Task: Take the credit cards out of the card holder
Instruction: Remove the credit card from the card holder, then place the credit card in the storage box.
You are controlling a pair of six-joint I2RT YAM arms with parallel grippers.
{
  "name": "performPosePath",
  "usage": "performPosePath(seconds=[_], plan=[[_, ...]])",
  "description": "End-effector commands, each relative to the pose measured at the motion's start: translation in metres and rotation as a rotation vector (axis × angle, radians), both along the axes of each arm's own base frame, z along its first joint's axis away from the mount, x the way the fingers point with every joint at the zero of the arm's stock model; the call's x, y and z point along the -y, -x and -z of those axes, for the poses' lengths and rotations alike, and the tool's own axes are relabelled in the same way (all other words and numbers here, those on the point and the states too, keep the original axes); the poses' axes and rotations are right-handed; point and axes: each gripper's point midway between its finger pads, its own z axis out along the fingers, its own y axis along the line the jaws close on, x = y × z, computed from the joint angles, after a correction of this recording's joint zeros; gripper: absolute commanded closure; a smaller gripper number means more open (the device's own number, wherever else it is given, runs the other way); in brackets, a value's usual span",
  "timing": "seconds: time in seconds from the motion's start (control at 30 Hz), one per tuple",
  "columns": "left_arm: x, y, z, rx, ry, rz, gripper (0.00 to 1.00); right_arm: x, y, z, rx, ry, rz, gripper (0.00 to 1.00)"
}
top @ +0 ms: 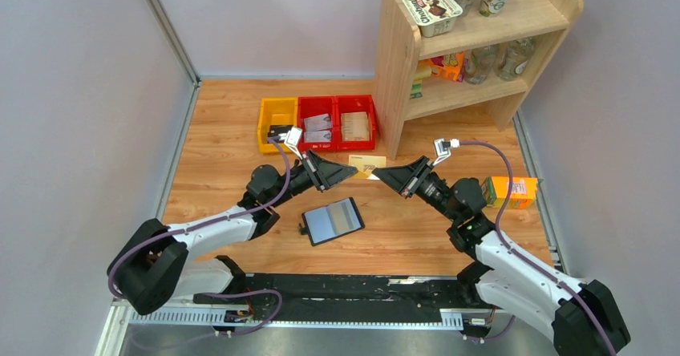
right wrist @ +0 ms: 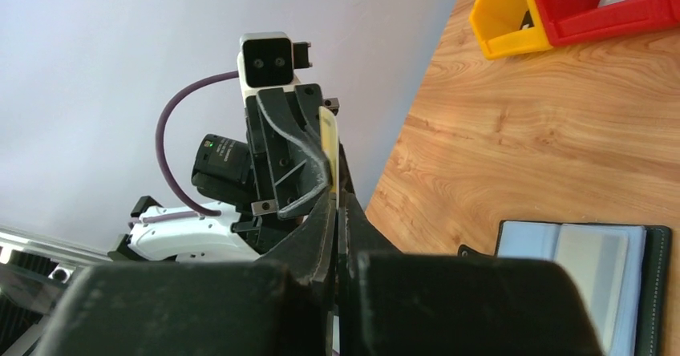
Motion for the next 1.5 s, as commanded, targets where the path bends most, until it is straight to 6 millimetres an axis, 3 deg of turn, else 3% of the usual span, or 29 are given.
performPosePath(seconds=[0.0, 0.07, 0.13, 0.23, 0.27, 0.37, 0.43, 0.47, 0.6, 0.87, 1.07, 1.27, 1.33, 1.47], plan=[[0.004, -0.002, -0.026, 0.074, 0.052, 0.006, 1.00, 0.005, -0.003, -0.009, 0.042, -0.025, 0.020, 0.97], [0.001, -0.009, -0.022, 0.062, 0.039, -0.024, 1.00, 0.009, -0.007, -0.002, 0.030, 0.002, 0.048, 0.83], [-0.003, -0.019, -0.013, 0.033, -0.001, -0.054, 1.00, 0.015, -0.009, 0.004, 0.023, 0.045, 0.080, 0.54], [-0.007, -0.042, 0.004, -0.011, -0.115, -0.109, 1.00, 0.028, -0.015, 0.018, 0.017, 0.169, 0.158, 0.26], [-0.012, -0.052, 0.018, -0.056, -0.173, -0.133, 1.00, 0.033, -0.015, 0.022, 0.015, 0.215, 0.178, 0.21], [-0.014, -0.080, 0.023, -0.042, -0.270, -0.180, 1.00, 0.050, -0.016, 0.024, 0.038, 0.325, 0.252, 0.07], [-0.020, -0.105, 0.038, -0.085, -0.335, -0.227, 1.00, 0.065, -0.016, 0.036, 0.007, 0.403, 0.308, 0.03], [-0.023, -0.117, 0.040, -0.092, -0.354, -0.246, 1.00, 0.072, -0.017, 0.036, 0.015, 0.422, 0.339, 0.02], [-0.027, -0.167, 0.080, -0.155, -0.500, -0.289, 1.00, 0.092, -0.019, 0.037, 0.031, 0.467, 0.435, 0.00], [-0.016, -0.236, 0.118, -0.212, -0.686, -0.312, 1.00, 0.113, -0.016, 0.036, 0.063, 0.542, 0.514, 0.00], [-0.010, -0.257, 0.153, -0.328, -0.748, -0.319, 1.00, 0.116, -0.015, 0.028, 0.090, 0.548, 0.525, 0.00], [0.003, -0.260, 0.164, -0.355, -0.708, -0.297, 0.98, 0.117, -0.014, 0.030, 0.087, 0.549, 0.524, 0.00], [0.008, -0.259, 0.163, -0.344, -0.716, -0.289, 0.93, 0.116, -0.014, 0.029, 0.087, 0.549, 0.522, 0.00], [0.005, -0.257, 0.156, -0.319, -0.765, -0.308, 0.69, 0.117, -0.013, 0.027, 0.091, 0.550, 0.521, 0.00]])
